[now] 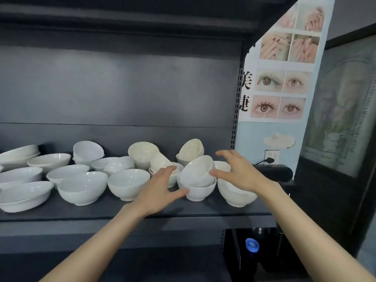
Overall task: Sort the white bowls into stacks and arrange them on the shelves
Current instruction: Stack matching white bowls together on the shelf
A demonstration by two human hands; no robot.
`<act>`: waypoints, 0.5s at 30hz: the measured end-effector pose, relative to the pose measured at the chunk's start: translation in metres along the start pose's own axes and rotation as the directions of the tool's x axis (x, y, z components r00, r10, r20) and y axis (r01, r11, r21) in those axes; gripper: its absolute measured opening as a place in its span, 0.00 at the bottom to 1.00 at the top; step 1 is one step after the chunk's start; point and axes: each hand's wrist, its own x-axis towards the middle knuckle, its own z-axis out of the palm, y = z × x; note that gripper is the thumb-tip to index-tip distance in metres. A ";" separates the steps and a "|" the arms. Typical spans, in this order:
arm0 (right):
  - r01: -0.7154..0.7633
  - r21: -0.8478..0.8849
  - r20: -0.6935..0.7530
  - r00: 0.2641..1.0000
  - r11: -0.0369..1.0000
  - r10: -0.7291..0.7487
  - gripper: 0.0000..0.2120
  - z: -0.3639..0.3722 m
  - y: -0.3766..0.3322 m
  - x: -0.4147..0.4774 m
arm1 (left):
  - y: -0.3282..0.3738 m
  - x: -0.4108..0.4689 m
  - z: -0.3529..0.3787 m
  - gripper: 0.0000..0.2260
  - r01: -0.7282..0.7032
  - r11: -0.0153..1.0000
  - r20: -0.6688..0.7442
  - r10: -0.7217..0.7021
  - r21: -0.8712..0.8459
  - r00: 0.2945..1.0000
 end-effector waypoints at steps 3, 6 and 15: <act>0.010 0.135 0.012 1.000 0.991 -0.012 0.36 0.006 0.007 0.017 | -0.005 0.015 0.014 0.36 0.029 0.997 0.008 -0.029 -0.065 1.000; 0.021 0.183 0.090 0.995 0.983 -0.039 0.36 0.013 0.016 0.031 | -0.009 0.024 0.029 0.31 0.078 0.985 0.025 -0.075 -0.152 0.997; 0.095 0.208 0.073 0.991 0.974 -0.112 0.15 0.022 0.045 0.057 | -0.013 0.036 0.049 0.24 0.135 0.951 -0.049 -0.154 -0.278 0.987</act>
